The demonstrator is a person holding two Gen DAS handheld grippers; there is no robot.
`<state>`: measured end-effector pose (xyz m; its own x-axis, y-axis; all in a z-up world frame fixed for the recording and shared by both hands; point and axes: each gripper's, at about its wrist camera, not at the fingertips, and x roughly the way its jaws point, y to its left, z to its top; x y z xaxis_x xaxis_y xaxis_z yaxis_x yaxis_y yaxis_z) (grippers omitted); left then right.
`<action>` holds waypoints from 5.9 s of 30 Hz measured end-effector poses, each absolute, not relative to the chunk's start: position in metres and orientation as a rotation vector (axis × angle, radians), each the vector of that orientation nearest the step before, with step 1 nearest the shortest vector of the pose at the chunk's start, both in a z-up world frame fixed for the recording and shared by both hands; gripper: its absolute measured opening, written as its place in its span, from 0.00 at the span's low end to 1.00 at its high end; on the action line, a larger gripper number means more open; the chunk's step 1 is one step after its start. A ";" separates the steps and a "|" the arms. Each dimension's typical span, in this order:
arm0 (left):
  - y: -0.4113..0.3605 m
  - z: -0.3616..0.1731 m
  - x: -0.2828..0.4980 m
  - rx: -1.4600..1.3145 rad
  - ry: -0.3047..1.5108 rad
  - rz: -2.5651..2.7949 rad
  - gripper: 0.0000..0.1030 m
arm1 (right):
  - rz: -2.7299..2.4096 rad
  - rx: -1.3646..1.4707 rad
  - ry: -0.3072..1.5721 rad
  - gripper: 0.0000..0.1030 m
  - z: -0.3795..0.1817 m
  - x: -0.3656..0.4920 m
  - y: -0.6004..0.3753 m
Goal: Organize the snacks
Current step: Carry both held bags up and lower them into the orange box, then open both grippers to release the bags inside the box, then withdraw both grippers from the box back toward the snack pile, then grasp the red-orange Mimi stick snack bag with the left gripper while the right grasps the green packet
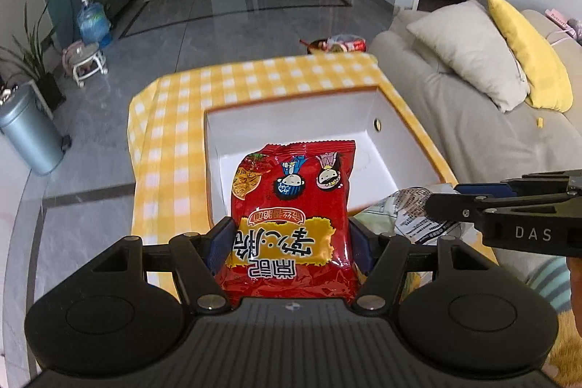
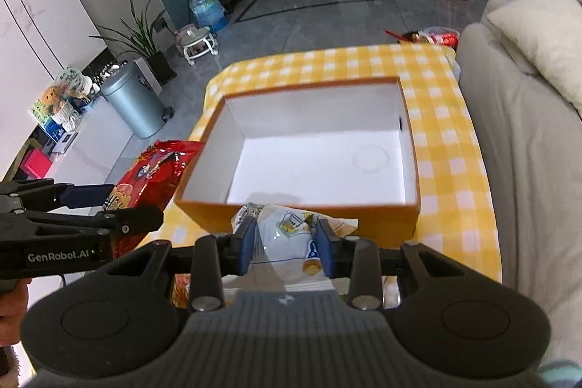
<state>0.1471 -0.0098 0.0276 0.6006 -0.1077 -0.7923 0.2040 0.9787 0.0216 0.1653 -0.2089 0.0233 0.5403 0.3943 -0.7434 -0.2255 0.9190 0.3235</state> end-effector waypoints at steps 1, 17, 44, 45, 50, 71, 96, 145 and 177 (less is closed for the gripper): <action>-0.010 0.029 0.152 0.116 0.907 -0.184 0.73 | 0.375 0.201 0.926 0.32 0.026 0.171 -0.209; -0.014 -0.007 0.247 0.198 1.093 -0.186 0.73 | 0.305 0.169 1.005 0.30 -0.014 0.274 -0.182; -0.030 -0.102 0.311 0.415 1.420 -0.175 0.73 | 0.370 0.225 1.285 0.31 -0.118 0.327 -0.165; -0.030 -0.103 0.311 0.424 1.424 -0.174 0.73 | 0.379 0.229 1.296 0.31 -0.119 0.328 -0.164; -0.028 -0.107 0.308 0.426 1.447 -0.181 0.73 | 0.417 0.260 1.366 0.33 -0.125 0.330 -0.162; -0.017 -0.061 0.284 0.337 1.337 -0.208 0.88 | 0.340 0.214 1.375 0.60 -0.086 0.330 -0.160; 0.009 0.029 0.147 0.211 0.929 -0.253 0.86 | 0.383 0.208 1.008 0.74 0.026 0.196 -0.168; 0.072 -0.115 0.129 -0.107 1.239 -0.001 0.84 | 0.282 0.102 1.157 0.56 -0.112 0.152 -0.180; 0.076 -0.154 0.149 -0.194 1.313 -0.006 0.63 | 0.214 0.065 1.248 0.50 -0.152 0.187 -0.174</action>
<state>0.1491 0.0756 -0.1541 0.2572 -0.1138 -0.9596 -0.1053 0.9838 -0.1449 0.1865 -0.1736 -0.1516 0.3002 0.1961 -0.9335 -0.1258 0.9782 0.1651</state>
